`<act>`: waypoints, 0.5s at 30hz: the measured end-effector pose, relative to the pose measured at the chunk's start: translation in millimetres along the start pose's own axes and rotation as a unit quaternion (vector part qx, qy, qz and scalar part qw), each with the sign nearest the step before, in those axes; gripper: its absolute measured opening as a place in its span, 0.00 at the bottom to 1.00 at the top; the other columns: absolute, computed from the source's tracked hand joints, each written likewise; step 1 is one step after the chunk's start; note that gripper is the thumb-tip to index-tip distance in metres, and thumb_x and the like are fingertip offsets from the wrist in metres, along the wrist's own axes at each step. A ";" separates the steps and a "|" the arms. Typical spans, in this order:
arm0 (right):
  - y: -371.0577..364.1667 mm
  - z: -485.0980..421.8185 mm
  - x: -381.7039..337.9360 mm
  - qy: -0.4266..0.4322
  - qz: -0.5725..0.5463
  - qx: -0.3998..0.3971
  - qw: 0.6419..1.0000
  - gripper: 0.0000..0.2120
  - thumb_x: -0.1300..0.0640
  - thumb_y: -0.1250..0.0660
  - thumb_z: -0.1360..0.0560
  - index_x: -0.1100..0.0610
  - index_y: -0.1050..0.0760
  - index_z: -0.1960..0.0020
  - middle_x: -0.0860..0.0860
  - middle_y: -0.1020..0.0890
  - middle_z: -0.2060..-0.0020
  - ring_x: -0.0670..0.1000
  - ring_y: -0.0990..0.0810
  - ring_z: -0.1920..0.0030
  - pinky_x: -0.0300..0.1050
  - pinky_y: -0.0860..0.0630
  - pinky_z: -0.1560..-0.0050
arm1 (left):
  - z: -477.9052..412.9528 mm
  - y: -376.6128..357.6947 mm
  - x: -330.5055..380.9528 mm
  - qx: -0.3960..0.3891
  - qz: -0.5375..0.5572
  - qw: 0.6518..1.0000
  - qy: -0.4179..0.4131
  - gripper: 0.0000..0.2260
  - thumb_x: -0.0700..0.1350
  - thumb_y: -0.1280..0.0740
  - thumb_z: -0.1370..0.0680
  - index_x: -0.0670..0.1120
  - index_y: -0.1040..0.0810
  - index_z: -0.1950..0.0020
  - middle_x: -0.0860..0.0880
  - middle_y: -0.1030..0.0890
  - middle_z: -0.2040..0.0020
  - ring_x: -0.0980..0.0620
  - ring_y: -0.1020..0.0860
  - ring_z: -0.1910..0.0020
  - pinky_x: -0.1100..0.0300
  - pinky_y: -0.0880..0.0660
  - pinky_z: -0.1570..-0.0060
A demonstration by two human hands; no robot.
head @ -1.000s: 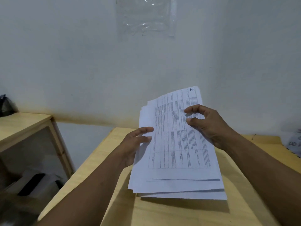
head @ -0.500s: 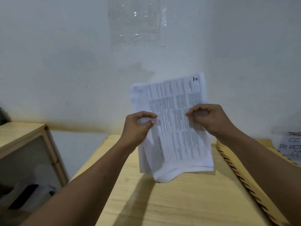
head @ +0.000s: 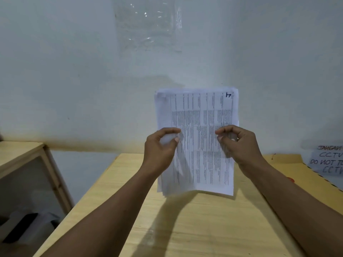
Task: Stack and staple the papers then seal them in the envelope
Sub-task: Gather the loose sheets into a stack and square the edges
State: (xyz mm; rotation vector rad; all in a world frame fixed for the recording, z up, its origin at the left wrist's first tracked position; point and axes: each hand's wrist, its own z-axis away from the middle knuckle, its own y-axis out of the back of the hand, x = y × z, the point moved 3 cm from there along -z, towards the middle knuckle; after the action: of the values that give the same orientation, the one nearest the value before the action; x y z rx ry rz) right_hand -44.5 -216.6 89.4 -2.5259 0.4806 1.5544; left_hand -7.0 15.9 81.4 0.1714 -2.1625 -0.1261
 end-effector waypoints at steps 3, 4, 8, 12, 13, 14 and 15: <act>5.1 8.2 15.7 -0.037 -0.005 -0.012 0.999 0.10 0.69 0.32 0.25 0.56 0.17 0.57 0.49 0.18 0.65 0.54 0.27 0.65 0.47 0.28 0.67 | 7.7 -2.8 -13.3 -0.044 -0.091 0.995 -0.015 0.08 0.45 0.28 0.23 0.57 0.15 0.47 0.58 0.16 0.44 0.63 0.21 0.40 0.66 0.28 0.39; 6.2 11.7 21.2 -0.049 -0.005 -0.014 0.999 0.11 0.69 0.32 0.26 0.56 0.17 0.57 0.52 0.19 0.64 0.55 0.27 0.63 0.48 0.28 0.66 | 11.3 -3.5 -19.0 -0.054 -0.095 0.994 -0.005 0.08 0.46 0.28 0.23 0.57 0.15 0.47 0.59 0.16 0.43 0.63 0.22 0.40 0.65 0.28 0.39; 3.9 19.1 29.5 -0.077 -0.012 -0.006 0.997 0.11 0.70 0.33 0.26 0.56 0.17 0.58 0.56 0.21 0.60 0.55 0.28 0.59 0.50 0.31 0.60 | 16.8 -10.0 -27.1 -0.032 -0.051 0.998 0.033 0.09 0.45 0.28 0.23 0.58 0.15 0.47 0.58 0.16 0.43 0.60 0.22 0.38 0.58 0.29 0.34; -1.4 18.1 24.3 -0.047 -0.011 0.017 0.999 0.13 0.70 0.34 0.26 0.55 0.17 0.59 0.51 0.17 0.54 0.51 0.23 0.59 0.41 0.27 0.61 | 15.8 -20.5 -21.7 0.001 -0.005 0.999 0.038 0.11 0.43 0.29 0.24 0.59 0.15 0.48 0.55 0.17 0.43 0.60 0.22 0.39 0.54 0.27 0.32; -1.1 17.4 25.9 -0.046 -0.006 0.018 0.999 0.12 0.70 0.34 0.26 0.55 0.17 0.58 0.50 0.16 0.52 0.52 0.22 0.58 0.42 0.27 0.60 | 16.2 -21.9 -20.9 -0.001 -0.005 0.999 0.036 0.11 0.43 0.29 0.24 0.59 0.16 0.48 0.55 0.18 0.42 0.61 0.22 0.39 0.54 0.27 0.33; -0.4 17.4 29.0 -0.049 -0.001 0.016 0.999 0.12 0.70 0.34 0.26 0.55 0.17 0.57 0.49 0.16 0.51 0.53 0.23 0.58 0.44 0.27 0.59 | 17.2 -22.5 -20.6 -0.008 -0.012 0.999 0.038 0.12 0.43 0.29 0.23 0.60 0.16 0.47 0.54 0.18 0.42 0.63 0.23 0.40 0.55 0.28 0.33; 0.9 17.7 32.8 -0.054 0.003 0.014 0.998 0.12 0.70 0.34 0.26 0.55 0.17 0.57 0.48 0.15 0.52 0.54 0.25 0.59 0.47 0.28 0.59 | 18.5 -22.9 -21.4 -0.017 -0.021 0.999 0.046 0.12 0.43 0.29 0.23 0.61 0.16 0.47 0.54 0.20 0.41 0.65 0.24 0.40 0.57 0.29 0.34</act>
State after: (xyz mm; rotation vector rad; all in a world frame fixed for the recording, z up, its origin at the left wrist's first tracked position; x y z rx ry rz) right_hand -46.1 -219.0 52.3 -2.4064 0.4935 1.6648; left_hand -8.6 -2.5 50.1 0.1990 -2.0649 -0.1749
